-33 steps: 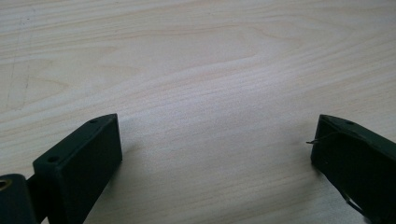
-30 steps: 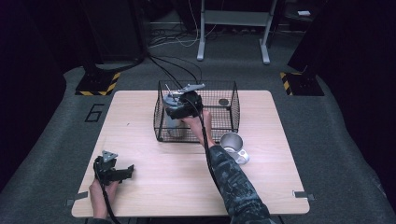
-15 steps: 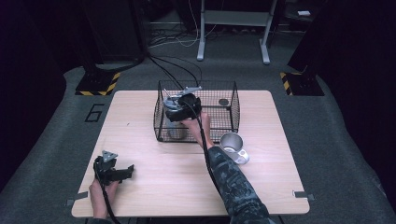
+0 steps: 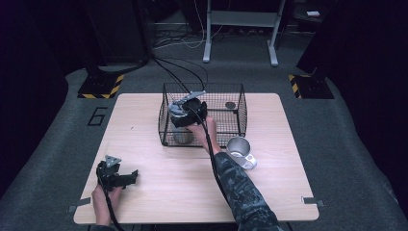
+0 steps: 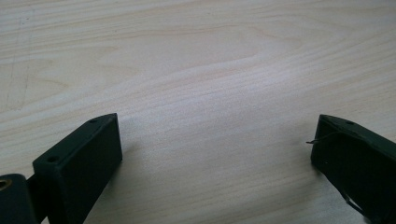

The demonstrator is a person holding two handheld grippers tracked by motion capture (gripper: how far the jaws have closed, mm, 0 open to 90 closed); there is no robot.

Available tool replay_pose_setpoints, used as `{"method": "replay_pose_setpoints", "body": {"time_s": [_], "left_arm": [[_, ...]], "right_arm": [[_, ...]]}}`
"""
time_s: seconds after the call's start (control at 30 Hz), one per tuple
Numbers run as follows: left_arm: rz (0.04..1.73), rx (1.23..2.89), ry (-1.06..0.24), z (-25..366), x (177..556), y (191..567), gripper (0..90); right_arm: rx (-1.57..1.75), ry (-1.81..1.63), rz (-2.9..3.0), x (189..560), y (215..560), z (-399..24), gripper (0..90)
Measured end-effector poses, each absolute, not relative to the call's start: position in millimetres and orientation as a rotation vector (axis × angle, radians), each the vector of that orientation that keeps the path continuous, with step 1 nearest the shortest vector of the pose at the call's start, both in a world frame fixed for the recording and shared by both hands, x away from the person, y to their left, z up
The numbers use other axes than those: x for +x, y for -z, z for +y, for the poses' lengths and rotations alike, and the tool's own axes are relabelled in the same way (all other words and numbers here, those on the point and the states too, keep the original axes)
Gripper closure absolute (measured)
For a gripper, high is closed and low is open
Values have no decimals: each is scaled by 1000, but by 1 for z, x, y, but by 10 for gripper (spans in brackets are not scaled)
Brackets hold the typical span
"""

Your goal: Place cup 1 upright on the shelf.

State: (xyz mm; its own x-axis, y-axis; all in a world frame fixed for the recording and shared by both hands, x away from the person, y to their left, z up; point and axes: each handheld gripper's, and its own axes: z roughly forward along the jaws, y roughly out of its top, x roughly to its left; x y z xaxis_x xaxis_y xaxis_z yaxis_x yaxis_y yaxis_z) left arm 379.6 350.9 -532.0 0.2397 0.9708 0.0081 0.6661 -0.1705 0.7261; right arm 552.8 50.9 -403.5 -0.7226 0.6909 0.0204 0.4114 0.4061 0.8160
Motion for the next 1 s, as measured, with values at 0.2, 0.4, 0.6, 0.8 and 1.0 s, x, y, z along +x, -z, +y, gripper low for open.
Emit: {"method": "replay_pose_setpoints", "body": {"time_s": [0.2,0.4,0.6,0.8,1.0], "left_arm": [[1496,1920,-641,351,379,532,20],[1496,1917,-639,351,379,532,21],[1496,1917,-639,351,379,532,21],[1495,1919,-640,351,379,532,21],[1496,1917,-640,351,379,532,21]], "right_arm": [[973,-1204,2376,550,402,55,9],[974,-1225,2375,548,393,50,0],[952,-1220,2369,542,380,41,0],[922,-1258,2387,532,362,20,0],[854,-1267,2385,513,346,-8,0]]}}
